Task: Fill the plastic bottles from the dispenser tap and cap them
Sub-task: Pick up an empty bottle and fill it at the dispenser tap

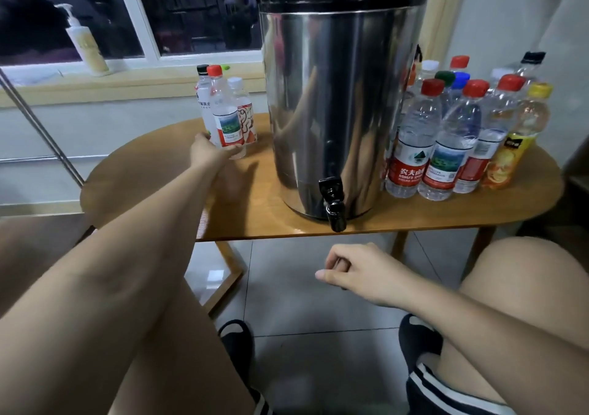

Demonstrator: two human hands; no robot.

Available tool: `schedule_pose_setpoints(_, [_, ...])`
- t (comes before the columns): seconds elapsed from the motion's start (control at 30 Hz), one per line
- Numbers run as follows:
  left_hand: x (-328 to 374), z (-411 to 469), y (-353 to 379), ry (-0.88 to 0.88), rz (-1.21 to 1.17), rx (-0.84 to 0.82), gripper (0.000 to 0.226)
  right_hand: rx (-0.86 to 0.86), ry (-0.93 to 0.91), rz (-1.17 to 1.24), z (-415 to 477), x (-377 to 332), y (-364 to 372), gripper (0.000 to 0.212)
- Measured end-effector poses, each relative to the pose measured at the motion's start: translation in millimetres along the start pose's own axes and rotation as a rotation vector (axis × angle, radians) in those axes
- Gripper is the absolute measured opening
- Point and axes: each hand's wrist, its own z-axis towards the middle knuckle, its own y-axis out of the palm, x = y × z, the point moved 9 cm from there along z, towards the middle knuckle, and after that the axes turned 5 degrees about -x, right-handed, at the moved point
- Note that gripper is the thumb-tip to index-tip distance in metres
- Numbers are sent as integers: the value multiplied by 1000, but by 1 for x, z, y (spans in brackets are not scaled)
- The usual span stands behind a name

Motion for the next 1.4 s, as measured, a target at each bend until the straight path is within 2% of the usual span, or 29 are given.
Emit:
schedule_pose_setpoints(0.23, [8,33,16,56,28,62,69,17,-10,21,6,-6,0,29])
schedule_pose_setpoints(0.37, [3,40,20,47,26,86,67,5,-17,28,8,-9,3,26])
schedule_pose_setpoints(0.67, [3,20,20,59,98,-3,60,0,-36,30,14,-7,5,29])
schedule_pose_setpoints(0.87, [23,-34,9,96,94,-116,51,18,-60,24,9,-9,0,28])
schedule_pose_setpoints(1.03, [48,-114,-13,148,30,-158,30,53,-108,92,2,-13,-6,26])
schedule_pose_setpoints(1.2, [30,-193,-37,198,-2,-97,55,85,-147,141,-10,-18,-13,24])
schedule_pose_setpoints(1.4, [9,-274,-18,253,-12,-310,54,165,-212,189,-22,-21,-23,36])
